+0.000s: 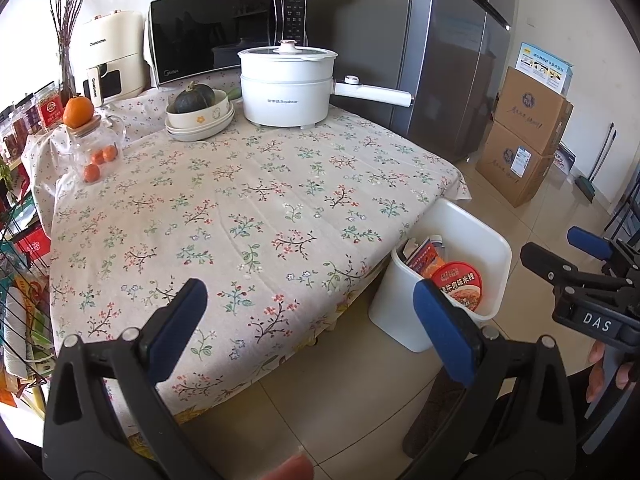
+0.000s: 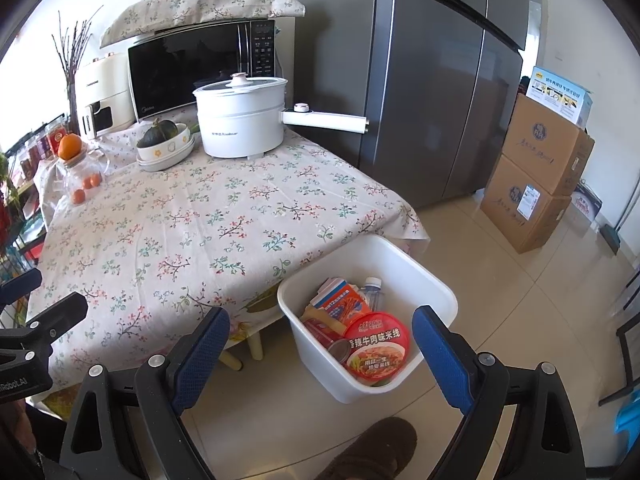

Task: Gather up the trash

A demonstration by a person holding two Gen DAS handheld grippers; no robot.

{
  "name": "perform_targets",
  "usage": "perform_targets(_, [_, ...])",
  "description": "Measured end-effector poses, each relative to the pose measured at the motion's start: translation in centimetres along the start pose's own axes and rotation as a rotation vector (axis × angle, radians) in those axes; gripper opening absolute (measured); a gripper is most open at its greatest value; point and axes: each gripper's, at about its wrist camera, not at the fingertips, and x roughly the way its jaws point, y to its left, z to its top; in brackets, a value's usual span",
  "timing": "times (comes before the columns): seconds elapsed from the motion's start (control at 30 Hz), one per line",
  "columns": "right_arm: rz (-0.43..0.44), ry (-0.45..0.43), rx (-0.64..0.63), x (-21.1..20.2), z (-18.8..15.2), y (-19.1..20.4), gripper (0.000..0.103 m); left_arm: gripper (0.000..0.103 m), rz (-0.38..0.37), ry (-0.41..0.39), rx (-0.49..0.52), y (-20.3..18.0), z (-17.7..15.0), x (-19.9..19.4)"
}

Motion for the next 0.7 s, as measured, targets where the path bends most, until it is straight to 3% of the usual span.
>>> perform_targets(0.7, [0.002,0.008,-0.001,0.23,-0.11,0.13,0.094,0.102,-0.015,0.042,-0.032,0.27,-0.18,0.65])
